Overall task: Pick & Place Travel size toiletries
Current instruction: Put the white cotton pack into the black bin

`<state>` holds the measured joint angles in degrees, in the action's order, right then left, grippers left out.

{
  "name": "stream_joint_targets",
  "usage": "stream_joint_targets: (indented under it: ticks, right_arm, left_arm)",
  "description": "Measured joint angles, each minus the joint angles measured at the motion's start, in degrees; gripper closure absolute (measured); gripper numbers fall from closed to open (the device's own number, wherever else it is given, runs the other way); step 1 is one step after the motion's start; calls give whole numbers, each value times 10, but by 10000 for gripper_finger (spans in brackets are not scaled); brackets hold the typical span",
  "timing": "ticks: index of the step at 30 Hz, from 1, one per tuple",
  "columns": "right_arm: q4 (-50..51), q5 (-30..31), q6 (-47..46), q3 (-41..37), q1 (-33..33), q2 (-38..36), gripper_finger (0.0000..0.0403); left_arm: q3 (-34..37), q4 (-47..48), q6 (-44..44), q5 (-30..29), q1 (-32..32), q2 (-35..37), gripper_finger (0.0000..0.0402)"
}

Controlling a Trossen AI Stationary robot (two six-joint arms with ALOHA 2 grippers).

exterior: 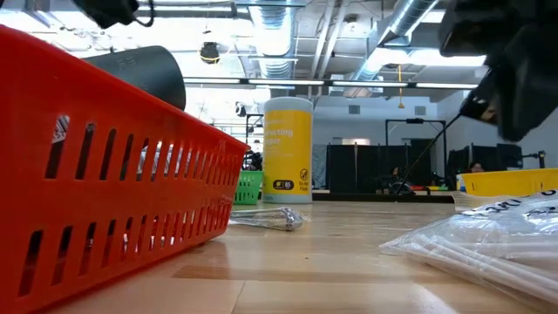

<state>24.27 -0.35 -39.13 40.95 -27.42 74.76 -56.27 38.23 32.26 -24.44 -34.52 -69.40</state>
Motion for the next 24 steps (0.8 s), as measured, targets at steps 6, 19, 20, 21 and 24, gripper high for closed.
stream_joint_targets:
  ticks: [6,19,20,21,24]
  right_arm:
    - [-94,-29,50,0,0,63,326]
    - [-139,-41,54,3,3,139,224]
    - [-138,-41,58,2,5,142,212]
    - [-142,-41,60,2,6,147,202]
    - [-143,-41,61,2,15,157,177]
  left_arm:
    - [5,-61,-53,-31,6,0,344]
    - [76,-163,-80,-32,13,0,344]
    - [79,-169,-80,-32,13,0,344]
    - [83,-176,-80,-32,13,0,344]
    - [89,-181,-80,-32,13,0,344]
